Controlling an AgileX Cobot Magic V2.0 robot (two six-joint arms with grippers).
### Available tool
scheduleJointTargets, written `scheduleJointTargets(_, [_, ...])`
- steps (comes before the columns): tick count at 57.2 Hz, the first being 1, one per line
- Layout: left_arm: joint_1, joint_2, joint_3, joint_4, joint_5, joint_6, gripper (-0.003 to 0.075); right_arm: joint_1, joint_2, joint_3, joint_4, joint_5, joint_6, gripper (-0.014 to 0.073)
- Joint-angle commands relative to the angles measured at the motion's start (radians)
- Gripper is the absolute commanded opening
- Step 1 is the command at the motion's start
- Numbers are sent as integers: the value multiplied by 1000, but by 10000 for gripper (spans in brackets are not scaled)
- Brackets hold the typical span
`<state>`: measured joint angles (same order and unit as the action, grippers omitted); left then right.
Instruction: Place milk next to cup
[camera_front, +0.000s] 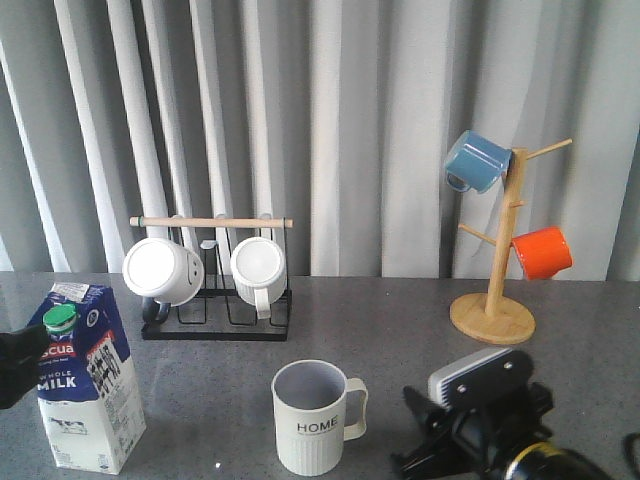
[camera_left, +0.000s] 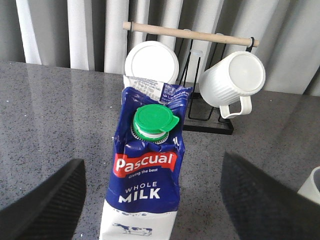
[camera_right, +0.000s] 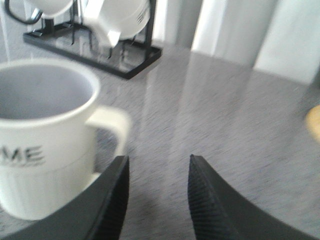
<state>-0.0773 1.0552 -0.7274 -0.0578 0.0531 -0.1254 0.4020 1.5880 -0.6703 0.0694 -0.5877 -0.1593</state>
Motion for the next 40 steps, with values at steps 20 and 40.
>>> scheduleJointTargets(20, [-6, -13, -36, -6, -76, 0, 535, -386, -535, -67, -394, 201, 428, 77])
scheduleJointTargets(40, [-6, -13, -36, -6, -76, 0, 535, -395, -599, -67, -391, 193, 447, -8])
